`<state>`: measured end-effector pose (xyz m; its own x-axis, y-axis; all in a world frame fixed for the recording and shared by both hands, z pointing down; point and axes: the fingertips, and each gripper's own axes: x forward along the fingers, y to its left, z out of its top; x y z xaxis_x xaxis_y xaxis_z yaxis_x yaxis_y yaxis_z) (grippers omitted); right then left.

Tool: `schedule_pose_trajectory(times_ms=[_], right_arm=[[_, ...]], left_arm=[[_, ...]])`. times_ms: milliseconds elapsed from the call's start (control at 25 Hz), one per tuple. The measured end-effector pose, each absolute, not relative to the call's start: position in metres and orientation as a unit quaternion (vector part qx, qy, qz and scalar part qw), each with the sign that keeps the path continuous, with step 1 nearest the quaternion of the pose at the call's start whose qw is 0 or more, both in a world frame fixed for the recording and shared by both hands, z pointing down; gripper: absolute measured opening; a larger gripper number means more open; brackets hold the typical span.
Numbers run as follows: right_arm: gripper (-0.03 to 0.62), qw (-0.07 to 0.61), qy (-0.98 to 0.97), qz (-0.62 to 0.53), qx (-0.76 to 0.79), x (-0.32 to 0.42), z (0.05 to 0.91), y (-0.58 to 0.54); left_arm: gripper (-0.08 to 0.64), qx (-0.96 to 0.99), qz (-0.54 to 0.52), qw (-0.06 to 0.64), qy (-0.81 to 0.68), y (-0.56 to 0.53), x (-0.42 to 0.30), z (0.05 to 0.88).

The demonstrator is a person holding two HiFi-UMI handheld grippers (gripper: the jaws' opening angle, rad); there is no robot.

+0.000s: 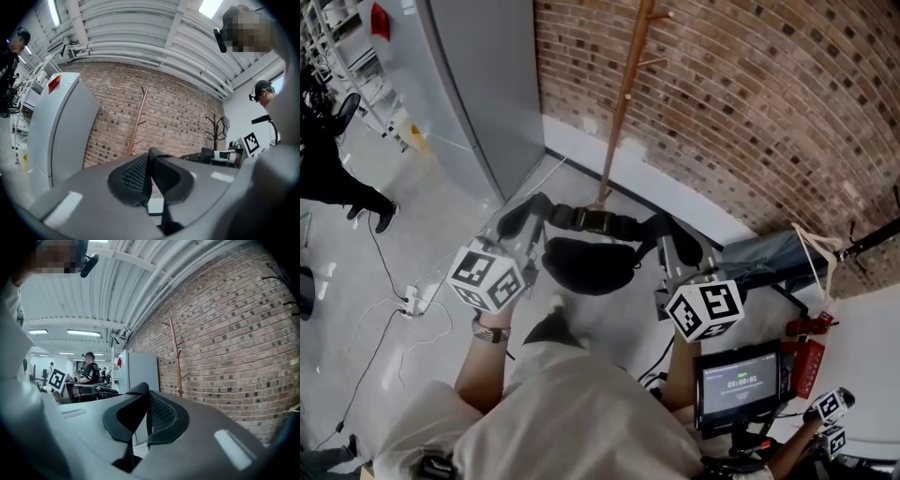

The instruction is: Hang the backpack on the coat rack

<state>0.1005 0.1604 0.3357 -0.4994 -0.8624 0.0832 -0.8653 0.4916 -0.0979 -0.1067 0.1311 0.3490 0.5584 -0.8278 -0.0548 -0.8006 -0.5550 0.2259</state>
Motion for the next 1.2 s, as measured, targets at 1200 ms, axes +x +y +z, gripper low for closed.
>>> schedule_pose_trajectory(times_ms=[1200], right_arm=[[0.008,-0.048,-0.815,0.072,0.574,0.133,0.319,-0.008]], left_arm=[[0.005,0.908,-0.076,0.121,-0.394,-0.049,-0.081,0.355]])
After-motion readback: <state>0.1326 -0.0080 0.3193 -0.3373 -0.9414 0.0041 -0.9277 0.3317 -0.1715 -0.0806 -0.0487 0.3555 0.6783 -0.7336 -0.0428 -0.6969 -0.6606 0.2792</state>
